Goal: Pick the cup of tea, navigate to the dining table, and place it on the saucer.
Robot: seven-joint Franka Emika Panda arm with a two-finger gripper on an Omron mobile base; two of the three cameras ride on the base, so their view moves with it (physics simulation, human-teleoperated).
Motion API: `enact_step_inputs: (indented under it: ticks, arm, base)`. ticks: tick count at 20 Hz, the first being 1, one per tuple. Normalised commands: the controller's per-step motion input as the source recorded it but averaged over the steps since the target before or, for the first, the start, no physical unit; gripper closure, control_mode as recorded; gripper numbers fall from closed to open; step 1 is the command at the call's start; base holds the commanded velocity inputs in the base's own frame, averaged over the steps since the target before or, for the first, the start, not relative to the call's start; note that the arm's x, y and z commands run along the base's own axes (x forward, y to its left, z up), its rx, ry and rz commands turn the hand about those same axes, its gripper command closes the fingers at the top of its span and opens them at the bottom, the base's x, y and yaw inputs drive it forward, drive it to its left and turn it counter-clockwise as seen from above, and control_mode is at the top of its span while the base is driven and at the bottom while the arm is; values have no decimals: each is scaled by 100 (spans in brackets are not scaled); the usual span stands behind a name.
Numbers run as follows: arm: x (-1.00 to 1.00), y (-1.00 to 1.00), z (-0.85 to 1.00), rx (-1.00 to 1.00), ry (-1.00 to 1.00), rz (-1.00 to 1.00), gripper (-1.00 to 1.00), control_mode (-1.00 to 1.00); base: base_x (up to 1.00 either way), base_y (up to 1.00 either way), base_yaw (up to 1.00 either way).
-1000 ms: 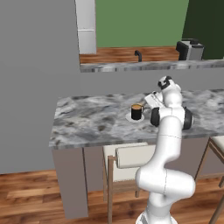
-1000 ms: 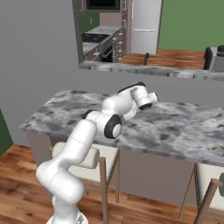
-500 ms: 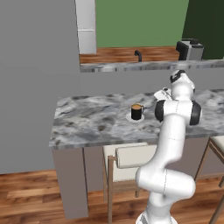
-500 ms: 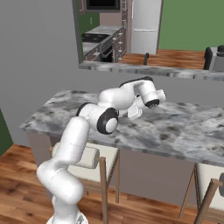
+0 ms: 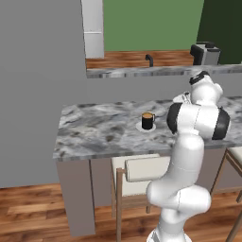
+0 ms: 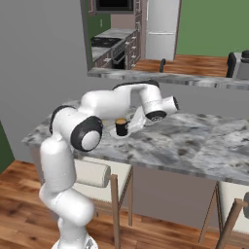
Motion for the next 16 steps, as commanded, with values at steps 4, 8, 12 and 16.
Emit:
enact_step_inputs:
  ticks: [4,8,12,16]
  arm:
    - [-96,33,48,-17,0,-43,-100,-100]
    - [-100,18,25,-8,1,-47,-100,-100]
    - [-100,8,31,-7,4,-45,-100,-100]
    - [-100,1,34,-3,15,-42,-100,-100]
  base:
    - [0,0,0]
    - [0,0,0]
    - [0,0,0]
    - [0,0,0]
